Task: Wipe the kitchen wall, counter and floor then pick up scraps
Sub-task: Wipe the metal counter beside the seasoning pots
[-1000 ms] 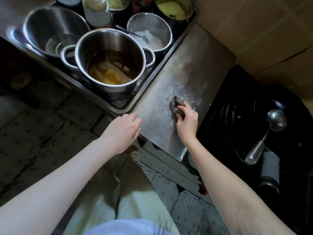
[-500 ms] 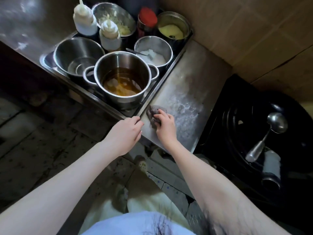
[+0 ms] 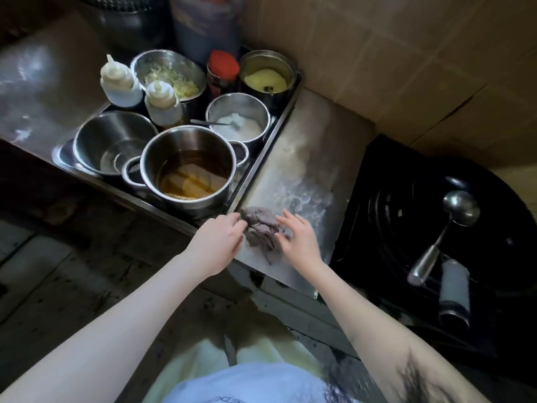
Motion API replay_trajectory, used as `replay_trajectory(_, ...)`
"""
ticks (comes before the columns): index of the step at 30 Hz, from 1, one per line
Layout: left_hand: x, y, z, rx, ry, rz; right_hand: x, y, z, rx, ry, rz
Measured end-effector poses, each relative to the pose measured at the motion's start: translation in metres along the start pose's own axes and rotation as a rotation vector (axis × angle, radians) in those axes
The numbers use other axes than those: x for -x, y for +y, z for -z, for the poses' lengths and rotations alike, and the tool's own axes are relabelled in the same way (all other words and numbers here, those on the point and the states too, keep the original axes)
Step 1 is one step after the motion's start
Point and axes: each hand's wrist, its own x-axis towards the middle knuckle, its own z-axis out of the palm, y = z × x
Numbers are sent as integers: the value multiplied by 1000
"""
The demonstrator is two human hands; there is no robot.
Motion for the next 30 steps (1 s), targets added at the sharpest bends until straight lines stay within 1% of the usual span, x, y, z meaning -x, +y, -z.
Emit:
replay_trajectory(5, -18, 2, 9, -109, -37, -191, 24, 0, 12, 62, 68, -168)
replay_trajectory(9, -25, 10, 12, -210, -61, -324, 68, 2, 15, 82, 194, -315)
replay_trajectory(15, -42, 46, 14, -292, -115, -512, 127, 20, 21, 82, 329, -499)
replay_trajectory(19, -48, 85, 4, -352, -149, -662, 168, 39, 24, 112, 399, -635)
replay_trajectory(24, -51, 151, -14, -389, -189, -856, 225, 65, 34, 88, 491, -795)
replay_trajectory(27, -53, 197, -28, -480, -187, -982, 264, 82, 42, 65, 564, -892)
replay_trajectory(30, -52, 244, -42, -517, -210, -1045, 302, 102, 52, 64, 611, -984)
